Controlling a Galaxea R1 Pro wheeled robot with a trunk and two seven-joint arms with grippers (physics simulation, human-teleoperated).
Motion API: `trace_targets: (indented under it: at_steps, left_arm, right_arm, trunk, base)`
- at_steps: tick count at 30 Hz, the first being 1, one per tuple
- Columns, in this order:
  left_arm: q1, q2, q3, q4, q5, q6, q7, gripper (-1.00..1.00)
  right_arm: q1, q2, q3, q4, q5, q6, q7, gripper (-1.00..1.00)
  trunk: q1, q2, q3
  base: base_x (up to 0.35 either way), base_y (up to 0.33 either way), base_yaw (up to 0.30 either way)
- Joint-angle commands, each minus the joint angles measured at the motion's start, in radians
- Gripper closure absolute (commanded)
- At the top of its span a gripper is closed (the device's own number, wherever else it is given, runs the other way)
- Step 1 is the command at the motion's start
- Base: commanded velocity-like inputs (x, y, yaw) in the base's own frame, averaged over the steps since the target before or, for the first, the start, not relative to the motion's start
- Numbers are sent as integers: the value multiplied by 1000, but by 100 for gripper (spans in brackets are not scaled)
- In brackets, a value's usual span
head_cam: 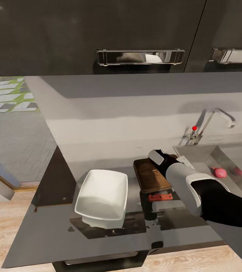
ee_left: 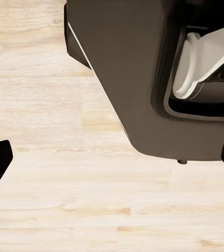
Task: In the kitchen, take the Vidalia onion out of the sink, dice it on the chopping board with the paring knife, put the diced onion into the bowl on the countertop, then place both the paring knife and the chopping board into the sink.
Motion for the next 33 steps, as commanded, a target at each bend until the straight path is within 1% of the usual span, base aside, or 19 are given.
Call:
trace_targets:
  at_steps: [1, 5, 10, 13, 16, 20, 22, 24, 26, 27, 29, 30, 32, 33]
  left_arm:
    - [1, 0, 0, -1, 8, -1, -1, -100]
    - [0, 0, 0, -1, 8, -1, -1, -100]
    - [0, 0, 0, -2, 8, -1, -1, -100]
    - [0, 0, 0, -2, 8, -1, -1, -100]
    - [0, 0, 0, -2, 8, -1, -1, -100]
    - [0, 0, 0, -1, 8, -1, -1, -100]
    - [0, 0, 0, -1, 8, -1, -2, -100]
    - [0, 0, 0, -1, 8, -1, -1, -100]
    - [0, 0, 0, -1, 8, -1, -1, -100]
    - [0, 0, 0, -1, 8, -1, -1, -100]
    - [1, 0, 0, -1, 8, -1, -1, -100]
    - [1, 0, 0, -1, 8, -1, -1, -100]
    - [1, 0, 0, -1, 8, -1, -1, -100]
    - [1, 0, 0, -1, 8, -1, -1, -100]
  right_arm:
    - [-1, 3, 8, -17, -8, -4, -3, -100]
    - [-1, 8, 10, -75, -7, 0, -21, -100]
    - [-1, 14, 12, -152, -3, 25, -85, -100]
    - [-1, 23, 17, -206, 3, 58, -112, -100]
    - [-1, 31, 32, -292, 13, 114, -130, -100]
    - [-1, 38, 49, -380, 19, 189, -138, -100]
    - [-1, 38, 58, -403, 20, 213, -138, -100]
    - [-1, 38, 89, -441, 21, 253, -138, -100]
    - [-1, 38, 112, -456, 22, 266, -137, -100]
    - [-1, 38, 139, -470, 22, 275, -136, -100]
    - [-1, 38, 168, -479, 22, 281, -135, -100]
    - [-1, 38, 199, -485, 22, 284, -134, -100]
    - [-1, 38, 230, -489, 21, 287, -130, -100]
    - [-1, 38, 258, -492, 21, 289, -122, -100]
  trunk:
    - [1, -2, -2]
    - [1, -2, -2]
    - [1, -2, -2]
    - [1, -2, -2]
    - [1, -2, -2]
    - [1, -2, -2]
    - [1, -2, -2]
    - [1, -2, -2]
    - [1, -2, -2]
    - [1, -2, -2]
    - [1, -2, -2]
    - [1, -2, -2]
    - [1, -2, -2]
    - [1, -2, -2]
  base:
    - [0, 0, 0]
    - [0, 0, 0]
    - [0, 0, 0]
    - [0, 0, 0]
    - [0, 0, 0]
    - [0, 0, 0]
    - [0, 0, 0]
    - [0, 0, 0]
    - [0, 0, 0]
    - [0, 0, 0]
    - [0, 0, 0]
    - [0, 0, 0]
    - [0, 0, 0]
    - [0, 0, 0]
